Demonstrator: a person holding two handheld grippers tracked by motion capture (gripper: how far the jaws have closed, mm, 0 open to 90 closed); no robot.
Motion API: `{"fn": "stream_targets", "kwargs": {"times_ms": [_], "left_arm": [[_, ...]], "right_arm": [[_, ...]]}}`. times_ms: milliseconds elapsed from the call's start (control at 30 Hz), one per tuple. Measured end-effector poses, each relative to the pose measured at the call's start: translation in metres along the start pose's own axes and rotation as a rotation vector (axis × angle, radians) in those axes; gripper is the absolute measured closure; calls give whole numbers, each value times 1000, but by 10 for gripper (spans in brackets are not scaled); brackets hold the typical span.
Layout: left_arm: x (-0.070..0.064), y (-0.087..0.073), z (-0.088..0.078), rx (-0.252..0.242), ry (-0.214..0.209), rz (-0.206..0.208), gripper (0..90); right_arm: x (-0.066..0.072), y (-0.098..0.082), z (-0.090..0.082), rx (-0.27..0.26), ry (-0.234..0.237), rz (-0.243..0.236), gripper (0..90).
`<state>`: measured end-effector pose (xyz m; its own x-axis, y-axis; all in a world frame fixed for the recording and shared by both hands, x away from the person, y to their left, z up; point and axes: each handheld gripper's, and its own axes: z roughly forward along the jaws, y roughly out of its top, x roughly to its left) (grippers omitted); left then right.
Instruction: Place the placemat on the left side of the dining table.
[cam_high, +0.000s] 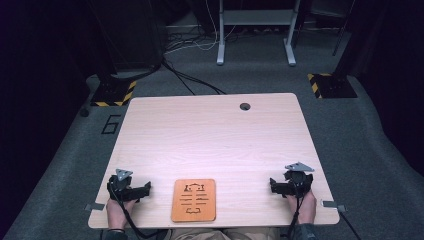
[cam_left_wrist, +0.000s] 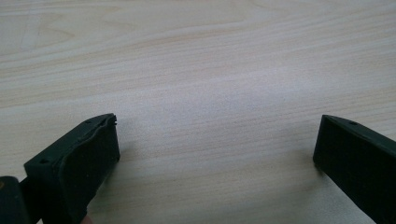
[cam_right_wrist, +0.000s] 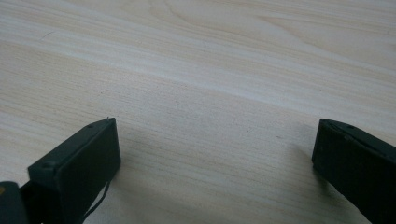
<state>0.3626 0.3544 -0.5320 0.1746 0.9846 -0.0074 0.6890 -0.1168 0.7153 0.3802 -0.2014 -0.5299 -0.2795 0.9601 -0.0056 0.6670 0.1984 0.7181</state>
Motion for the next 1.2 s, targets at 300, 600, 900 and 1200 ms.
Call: {"fn": "stream_targets", "kwargs": {"times_ms": [300, 600, 900, 1200], "left_arm": [[0, 0, 0, 0, 0, 0, 0], [0, 0, 0, 0, 0, 0, 0], [0, 0, 0, -4, 1, -1, 0], [0, 0, 0, -4, 1, -1, 0]], "right_arm": [[5, 1, -4, -9, 8, -9, 0], [33, 9, -5, -15, 110, -26, 0], [67, 20, -8, -13, 180, -62, 0], [96, 31, -10, -18, 244, -109, 1]]}}
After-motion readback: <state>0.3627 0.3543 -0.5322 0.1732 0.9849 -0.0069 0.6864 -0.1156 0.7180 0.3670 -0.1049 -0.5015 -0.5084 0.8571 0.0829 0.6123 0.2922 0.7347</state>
